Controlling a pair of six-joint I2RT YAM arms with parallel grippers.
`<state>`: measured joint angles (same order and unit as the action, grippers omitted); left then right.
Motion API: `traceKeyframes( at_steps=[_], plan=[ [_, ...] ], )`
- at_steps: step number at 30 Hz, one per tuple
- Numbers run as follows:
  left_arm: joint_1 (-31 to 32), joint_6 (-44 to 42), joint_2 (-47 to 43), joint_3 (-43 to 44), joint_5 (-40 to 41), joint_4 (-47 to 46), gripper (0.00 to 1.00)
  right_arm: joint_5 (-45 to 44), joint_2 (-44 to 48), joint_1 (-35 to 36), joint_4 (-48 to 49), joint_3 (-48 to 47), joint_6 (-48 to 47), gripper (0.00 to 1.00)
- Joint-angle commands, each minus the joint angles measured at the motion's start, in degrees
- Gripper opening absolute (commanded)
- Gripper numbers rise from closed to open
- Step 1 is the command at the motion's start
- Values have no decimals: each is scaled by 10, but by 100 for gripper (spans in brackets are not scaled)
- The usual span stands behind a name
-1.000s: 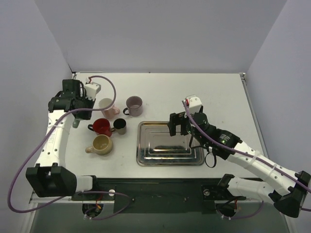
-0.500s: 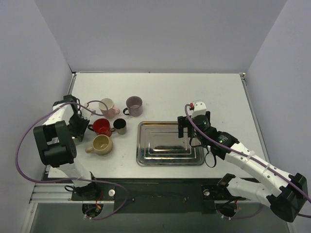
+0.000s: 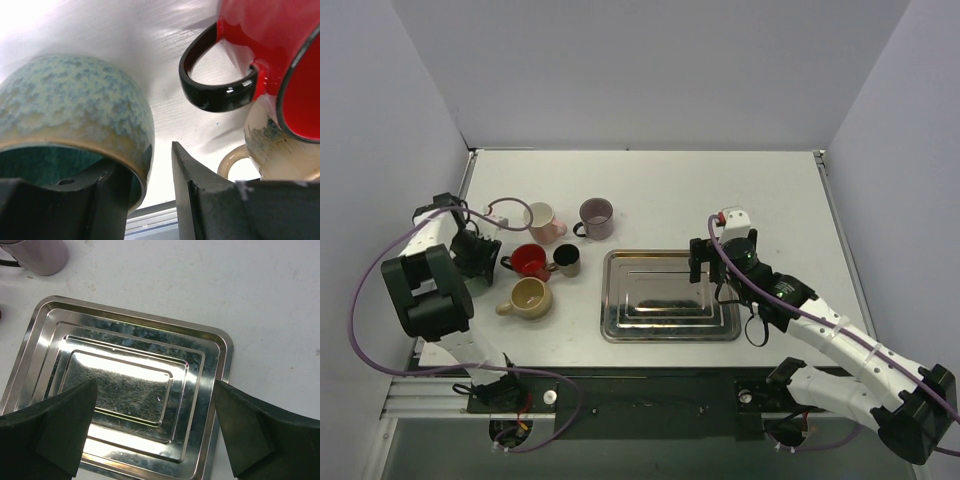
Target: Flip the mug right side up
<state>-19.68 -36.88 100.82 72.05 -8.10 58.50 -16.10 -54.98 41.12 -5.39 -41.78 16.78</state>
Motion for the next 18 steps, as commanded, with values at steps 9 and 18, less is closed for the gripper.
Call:
traceKeyframes(
  at_steps=[9,18],
  plan=[
    [60,94,-262,-1,-77,-101,51,-96,22,-32,34,64,-13,94],
    [163,242,-507,-311,-84,-457,81,-156,77,-91,144,172,-48,95]
  ],
)
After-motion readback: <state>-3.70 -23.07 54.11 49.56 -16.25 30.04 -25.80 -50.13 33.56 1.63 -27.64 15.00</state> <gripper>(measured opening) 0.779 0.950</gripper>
